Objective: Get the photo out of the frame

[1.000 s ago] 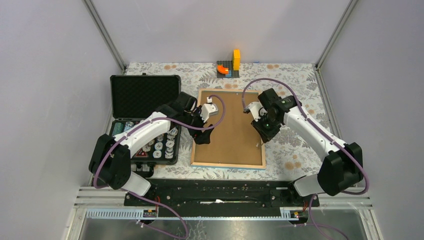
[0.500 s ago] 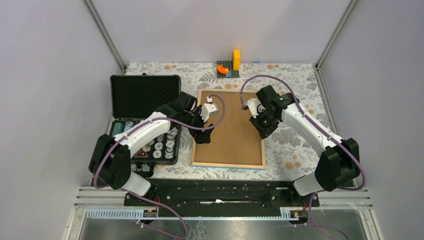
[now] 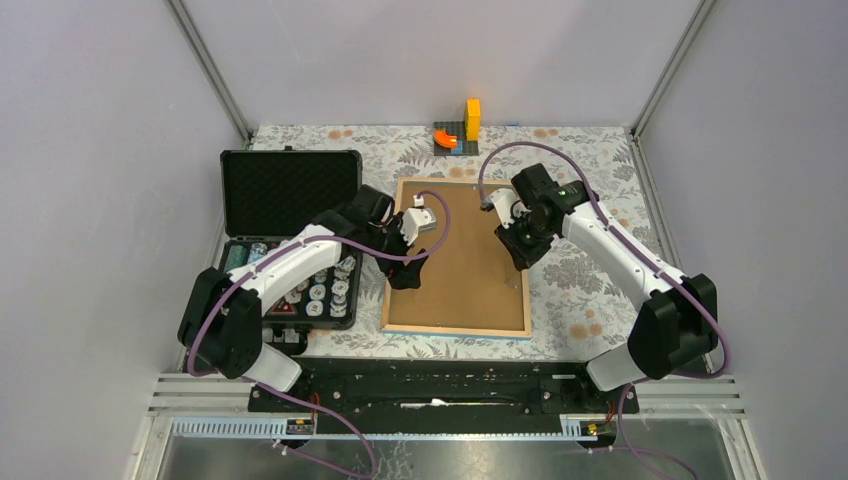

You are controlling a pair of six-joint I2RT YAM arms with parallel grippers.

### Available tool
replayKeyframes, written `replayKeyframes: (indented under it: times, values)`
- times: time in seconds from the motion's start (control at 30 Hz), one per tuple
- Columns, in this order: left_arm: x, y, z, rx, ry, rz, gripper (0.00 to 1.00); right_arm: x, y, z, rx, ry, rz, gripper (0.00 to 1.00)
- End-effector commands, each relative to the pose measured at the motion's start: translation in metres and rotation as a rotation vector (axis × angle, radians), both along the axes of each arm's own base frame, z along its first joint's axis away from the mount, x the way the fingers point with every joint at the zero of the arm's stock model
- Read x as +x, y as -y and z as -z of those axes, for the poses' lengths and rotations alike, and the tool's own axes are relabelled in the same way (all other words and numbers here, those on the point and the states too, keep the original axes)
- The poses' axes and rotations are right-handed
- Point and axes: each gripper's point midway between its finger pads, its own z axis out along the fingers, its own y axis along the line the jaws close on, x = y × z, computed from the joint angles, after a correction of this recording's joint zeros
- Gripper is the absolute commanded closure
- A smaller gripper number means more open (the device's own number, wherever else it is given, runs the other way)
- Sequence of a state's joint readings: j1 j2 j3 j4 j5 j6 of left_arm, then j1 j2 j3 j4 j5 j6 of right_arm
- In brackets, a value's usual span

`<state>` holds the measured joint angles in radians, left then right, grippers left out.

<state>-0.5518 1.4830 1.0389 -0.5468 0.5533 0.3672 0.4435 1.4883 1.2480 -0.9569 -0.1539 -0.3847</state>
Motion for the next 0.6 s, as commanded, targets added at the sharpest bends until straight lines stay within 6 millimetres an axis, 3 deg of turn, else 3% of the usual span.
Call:
replayKeyframes:
  times: [0.0,0.2,0.3,0.43,0.57]
  values:
    - [0.005,0.01,-0.018,-0.062,0.036,0.014,0.08,0.003,-0.024,-0.031,0.127,0.034,-0.025,1.0]
    - [-0.015,0.033,-0.077,-0.262,0.114,0.133,0.06,-0.017,-0.072,-0.069,0.431,-0.022,-0.115,1.0]
    - [-0.02,0.047,-0.092,-0.276,0.217,0.185,0.05,-0.026,-0.092,-0.076,0.544,-0.108,-0.151,1.0]
    - [-0.028,0.062,-0.086,-0.244,0.211,0.218,0.04,-0.035,-0.105,-0.086,0.636,-0.175,-0.191,1.0]
    - [-0.05,0.083,-0.075,-0.219,0.19,0.284,0.04,-0.037,-0.109,-0.094,0.669,-0.18,-0.204,1.0]
